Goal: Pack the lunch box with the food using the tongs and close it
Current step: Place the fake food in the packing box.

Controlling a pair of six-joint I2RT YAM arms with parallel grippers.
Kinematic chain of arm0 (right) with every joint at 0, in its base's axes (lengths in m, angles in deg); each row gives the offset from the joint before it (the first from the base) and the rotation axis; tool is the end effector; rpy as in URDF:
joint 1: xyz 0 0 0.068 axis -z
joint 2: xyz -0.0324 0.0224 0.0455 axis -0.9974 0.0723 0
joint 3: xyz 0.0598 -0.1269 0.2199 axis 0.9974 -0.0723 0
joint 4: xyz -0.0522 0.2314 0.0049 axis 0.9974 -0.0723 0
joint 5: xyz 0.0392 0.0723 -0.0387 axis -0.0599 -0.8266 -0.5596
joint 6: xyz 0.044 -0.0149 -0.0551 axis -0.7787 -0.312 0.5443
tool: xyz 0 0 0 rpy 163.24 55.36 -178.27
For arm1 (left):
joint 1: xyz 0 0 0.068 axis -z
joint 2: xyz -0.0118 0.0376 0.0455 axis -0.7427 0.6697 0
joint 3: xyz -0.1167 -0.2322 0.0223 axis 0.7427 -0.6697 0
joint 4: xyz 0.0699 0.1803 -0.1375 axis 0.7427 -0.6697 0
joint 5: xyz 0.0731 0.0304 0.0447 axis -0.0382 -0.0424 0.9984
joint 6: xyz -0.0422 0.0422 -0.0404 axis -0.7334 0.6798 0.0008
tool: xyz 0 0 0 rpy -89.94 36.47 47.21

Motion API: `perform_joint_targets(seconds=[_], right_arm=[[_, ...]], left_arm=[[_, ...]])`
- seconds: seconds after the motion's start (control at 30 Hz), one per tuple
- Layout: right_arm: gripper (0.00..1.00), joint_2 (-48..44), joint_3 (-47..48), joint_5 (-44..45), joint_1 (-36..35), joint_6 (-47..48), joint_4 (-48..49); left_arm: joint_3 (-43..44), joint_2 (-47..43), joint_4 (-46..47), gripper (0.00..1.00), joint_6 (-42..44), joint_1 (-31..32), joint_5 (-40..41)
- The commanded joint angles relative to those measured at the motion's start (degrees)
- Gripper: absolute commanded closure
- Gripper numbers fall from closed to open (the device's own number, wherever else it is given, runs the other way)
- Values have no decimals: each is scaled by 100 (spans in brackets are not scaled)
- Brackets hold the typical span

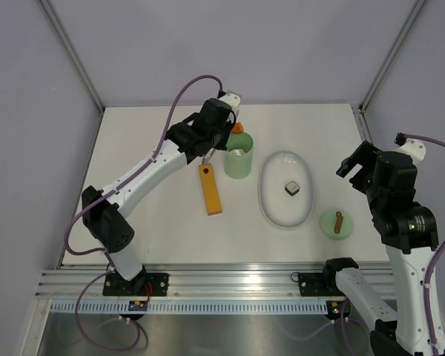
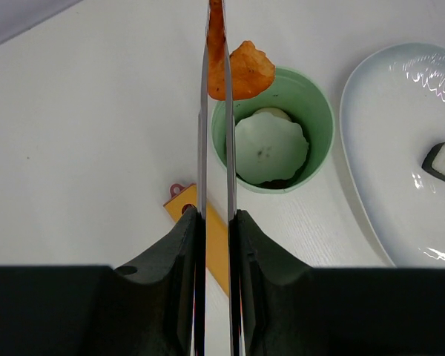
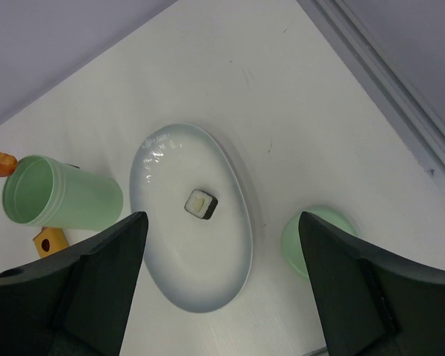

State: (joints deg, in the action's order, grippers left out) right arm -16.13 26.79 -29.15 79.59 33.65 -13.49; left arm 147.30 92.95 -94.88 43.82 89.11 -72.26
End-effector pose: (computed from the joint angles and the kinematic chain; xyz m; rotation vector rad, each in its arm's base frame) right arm 0.1222 -0.0069 0.3908 0.5497 1.9279 0.0058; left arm 0.2950 -0.2346 0.3501 0.4980 2.1345 -0.1392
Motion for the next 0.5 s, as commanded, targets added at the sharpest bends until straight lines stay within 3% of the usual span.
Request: perform_joint_targets(seconds=[0.0,0.47], right_arm=[[9,-23,20,-63,20,-32,132],[9,-15,-94,-90,20,-50,167]], left_arm=[[-40,-31,466,100,-174,25,98],[-840,-540,756,100,-429,34,-341]])
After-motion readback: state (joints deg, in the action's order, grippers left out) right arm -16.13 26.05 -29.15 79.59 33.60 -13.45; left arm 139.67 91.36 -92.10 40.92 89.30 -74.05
